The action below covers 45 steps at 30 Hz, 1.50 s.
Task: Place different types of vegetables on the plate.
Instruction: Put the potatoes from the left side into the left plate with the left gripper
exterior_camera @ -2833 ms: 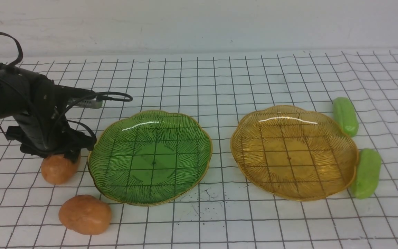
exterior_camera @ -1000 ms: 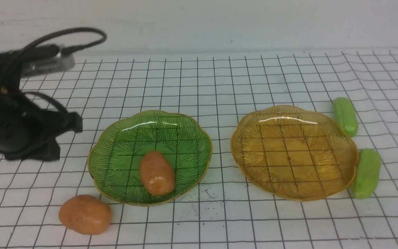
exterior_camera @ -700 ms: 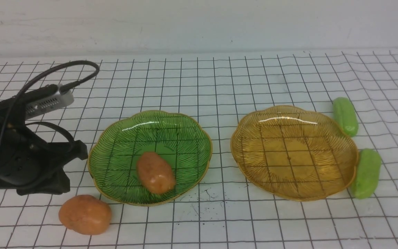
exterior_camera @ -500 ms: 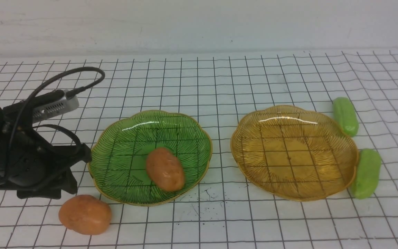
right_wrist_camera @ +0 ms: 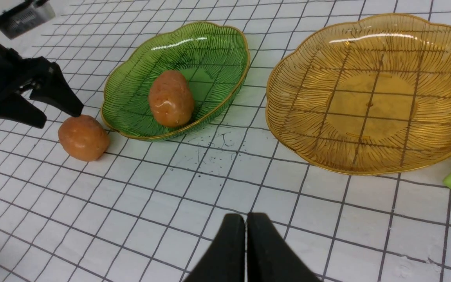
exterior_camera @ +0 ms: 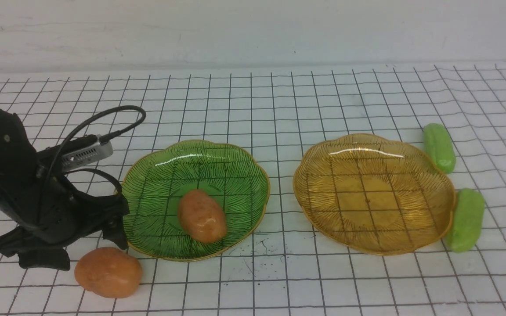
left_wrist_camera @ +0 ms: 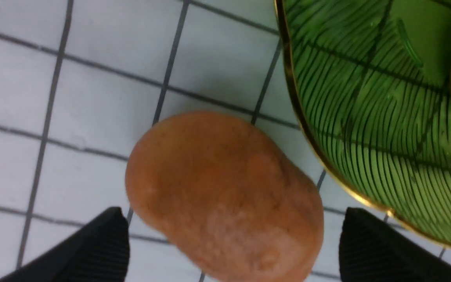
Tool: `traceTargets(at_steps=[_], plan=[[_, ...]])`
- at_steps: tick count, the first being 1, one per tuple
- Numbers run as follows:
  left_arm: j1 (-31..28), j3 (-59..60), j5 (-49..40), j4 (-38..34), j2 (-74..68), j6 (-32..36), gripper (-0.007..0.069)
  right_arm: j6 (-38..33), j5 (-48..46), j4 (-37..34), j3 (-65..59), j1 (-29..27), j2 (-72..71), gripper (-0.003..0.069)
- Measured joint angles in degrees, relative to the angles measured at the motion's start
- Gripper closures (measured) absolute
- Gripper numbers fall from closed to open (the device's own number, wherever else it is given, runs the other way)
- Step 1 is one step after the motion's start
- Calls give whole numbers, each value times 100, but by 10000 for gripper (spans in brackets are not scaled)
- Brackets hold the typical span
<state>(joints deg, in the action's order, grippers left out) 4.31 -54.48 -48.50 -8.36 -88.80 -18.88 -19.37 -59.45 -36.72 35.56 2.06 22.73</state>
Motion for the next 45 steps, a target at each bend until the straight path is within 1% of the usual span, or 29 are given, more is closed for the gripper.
traceTargets(at_steps=[7,20,24,26,27,29,30,31,32,33,34,35,36,37,38,39,40,43,45], plan=[[0,0,90,13,-236,0,-50,-76,0,-107,0,0,0,661],[0,-41,80,84,-506,11,55,-102,0,-107,0,0,0,661],[0,-47,37,275,-506,28,55,-107,-13,-107,0,0,0,661],[0,-54,-98,590,-486,28,55,-121,-27,-107,0,0,0,661],[0,-54,-108,617,-486,28,55,-127,-27,-107,0,0,0,661],[0,-67,-301,976,-417,101,55,-187,-38,-107,0,0,0,661],[0,-67,-329,1013,-410,101,55,-183,-38,-107,0,0,0,661],[0,-136,-601,1245,-317,160,71,-209,-38,-107,0,0,0,661],[-7,-202,-722,1309,-212,165,106,-220,-38,-107,0,0,0,661],[-7,-296,-775,1310,-126,190,164,-226,-32,-107,0,0,0,661],[-7,-296,-788,1303,-103,190,182,-226,-32,-107,0,0,0,661],[-7,-499,-828,1176,83,337,375,-226,57,-107,0,0,0,661],[-7,-618,-822,1040,194,506,474,-226,141,-107,0,0,0,661],[-7,-763,-801,836,308,788,539,-226,204,-107,0,0,2,661],[-7,-856,-747,654,374,1015,578,-216,333,-101,4,0,41,661],[-7,-986,-653,288,415,1369,608,-141,456,-86,4,0,117,661],[-7,-1006,-645,231,418,1425,608,-130,488,-77,4,0,131,661],[-7,-1270,-760,-423,423,1927,629,-35,560,-53,4,0,375,661],[-7,-1406,-1033,-388,426,2003,632,-14,545,-48,4,0,542,661]])
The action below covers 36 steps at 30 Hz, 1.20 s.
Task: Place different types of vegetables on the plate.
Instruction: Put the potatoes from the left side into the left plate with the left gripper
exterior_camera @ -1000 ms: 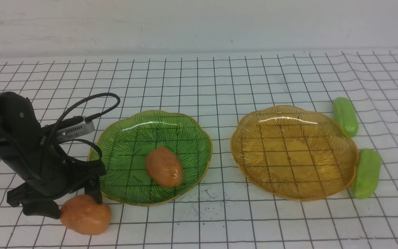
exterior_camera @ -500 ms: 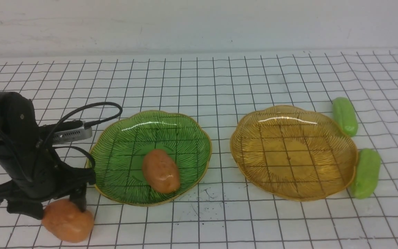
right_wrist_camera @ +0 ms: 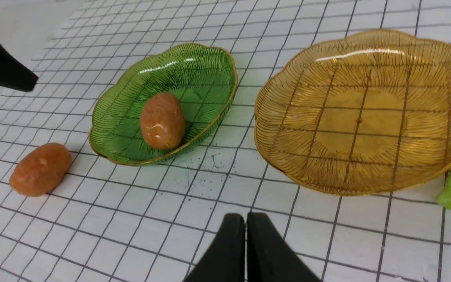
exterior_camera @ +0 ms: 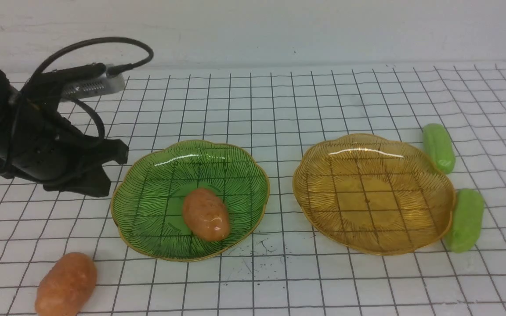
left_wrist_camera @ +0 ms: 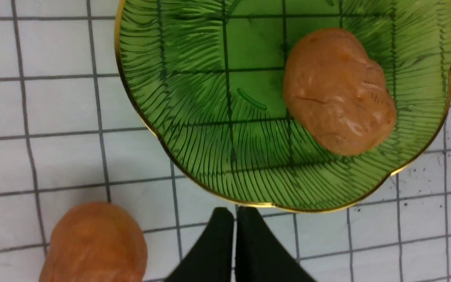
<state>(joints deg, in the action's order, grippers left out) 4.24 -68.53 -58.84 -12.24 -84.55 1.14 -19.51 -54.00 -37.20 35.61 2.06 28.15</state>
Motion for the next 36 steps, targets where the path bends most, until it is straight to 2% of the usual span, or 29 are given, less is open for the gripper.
traceTargets(at_steps=[6,9,12,16,19,23,26,27,28,31,32,33,34,36], plan=[[-38,-23,-588,954,48,-45,631,-34,-38,7,0,0,127,661],[-278,39,-751,1010,96,27,620,-40,-38,7,0,0,127,661],[-716,151,-843,777,101,294,609,-40,-45,14,0,0,127,661],[-1417,330,-699,-61,88,1421,608,-117,-84,57,0,0,127,661],[-1438,470,-721,-468,45,2154,606,-227,-90,73,0,0,127,661],[-1422,591,-718,-648,-72,2559,564,-283,-90,80,0,0,127,661],[-1416,613,-712,-610,-302,2590,470,-309,-90,80,0,0,127,661],[-1411,618,-712,-599,-317,2590,462,-315,-90,80,0,0,127,661],[-1396,623,-712,-565,-452,2590,384,-324,-90,80,0,0,127,661],[-1396,676,-708,-507,-647,2651,249,-329,-90,90,0,0,127,661],[-1390,684,-674,-409,-770,2788,169,-329,-90,90,0,0,127,661],[-1390,684,-674,-394,-787,2816,158,-329,-90,90,0,0,127,661],[-1385,684,-604,-289,-899,2972,88,-329,-90,90,0,0,127,661],[-1365,684,-504,-192,-1039,3081,9,-329,-90,96,0,0,127,661]])
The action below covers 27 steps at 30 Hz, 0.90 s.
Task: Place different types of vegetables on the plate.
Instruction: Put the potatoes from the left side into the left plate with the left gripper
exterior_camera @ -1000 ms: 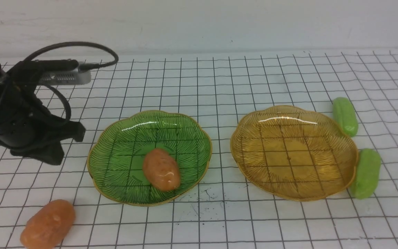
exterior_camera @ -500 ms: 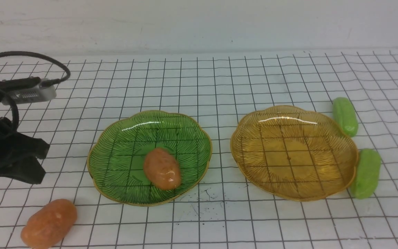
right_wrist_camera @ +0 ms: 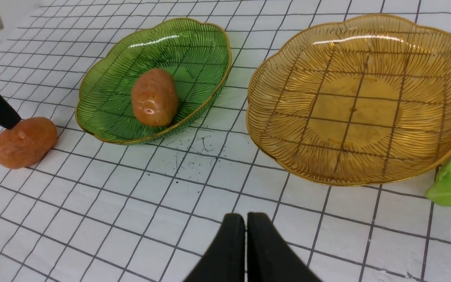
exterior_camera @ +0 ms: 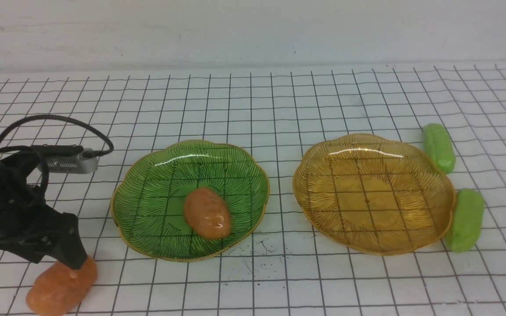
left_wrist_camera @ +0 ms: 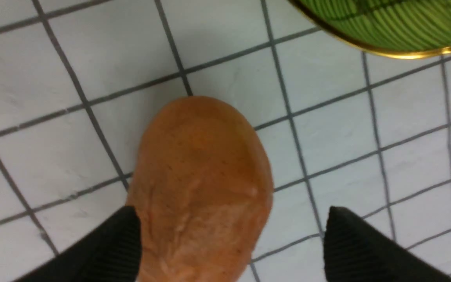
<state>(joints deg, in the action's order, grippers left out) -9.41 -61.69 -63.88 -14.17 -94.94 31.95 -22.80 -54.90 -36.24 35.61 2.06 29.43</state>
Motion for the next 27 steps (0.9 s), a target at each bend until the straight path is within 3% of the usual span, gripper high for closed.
traceTargets(at_steps=[2,5,8,11,18,24,27], plan=[[88,0,142,52,-199,51,-43,-12,0,0,0,0,0,661],[225,5,231,73,-371,70,-39,-12,0,0,0,0,0,661],[416,73,296,227,-563,36,11,-12,0,9,0,0,0,661],[584,115,288,531,-719,-255,111,-12,0,69,0,0,0,661],[691,-163,120,817,-706,-1117,111,-12,6,128,0,0,0,661],[1023,-1050,-56,444,-438,-1161,111,29,398,354,0,0,7,661],[1381,-1508,263,139,-389,-1178,111,372,715,656,0,0,191,661]])
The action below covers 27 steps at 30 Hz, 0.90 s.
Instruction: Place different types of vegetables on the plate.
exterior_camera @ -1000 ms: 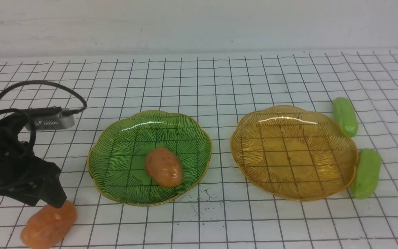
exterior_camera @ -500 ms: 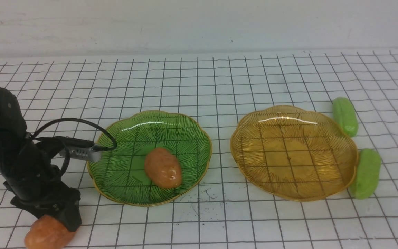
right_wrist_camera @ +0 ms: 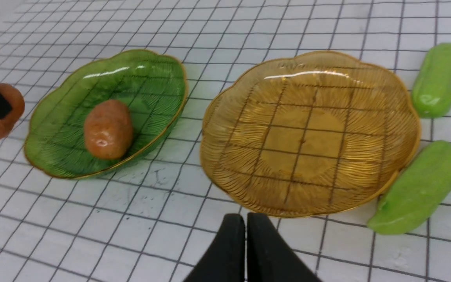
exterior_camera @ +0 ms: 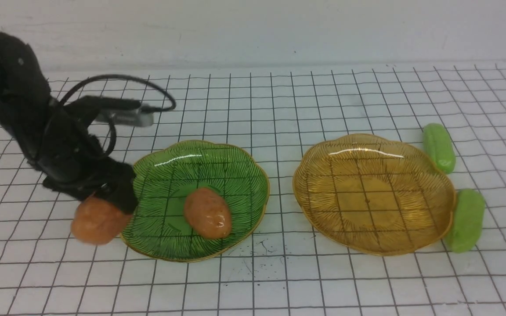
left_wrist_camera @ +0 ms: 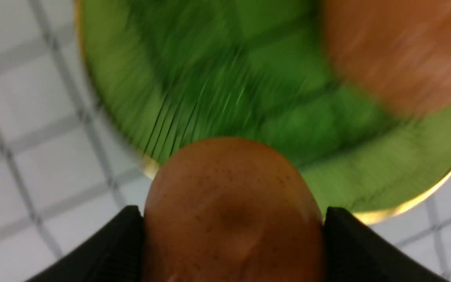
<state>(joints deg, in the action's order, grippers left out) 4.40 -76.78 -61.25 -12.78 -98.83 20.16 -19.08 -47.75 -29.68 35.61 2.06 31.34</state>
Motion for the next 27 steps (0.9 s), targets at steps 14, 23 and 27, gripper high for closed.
traceTargets(at_steps=[14,23,27], plan=[[653,-93,1418,-105,-538,-190,88,537,-248,248,9,0,1129,661],[653,-124,1021,-28,-544,-372,50,1133,-810,1417,938,-749,2492,661],[653,-126,667,-16,-508,-574,199,1337,-1016,1575,1587,-1748,3296,659]])
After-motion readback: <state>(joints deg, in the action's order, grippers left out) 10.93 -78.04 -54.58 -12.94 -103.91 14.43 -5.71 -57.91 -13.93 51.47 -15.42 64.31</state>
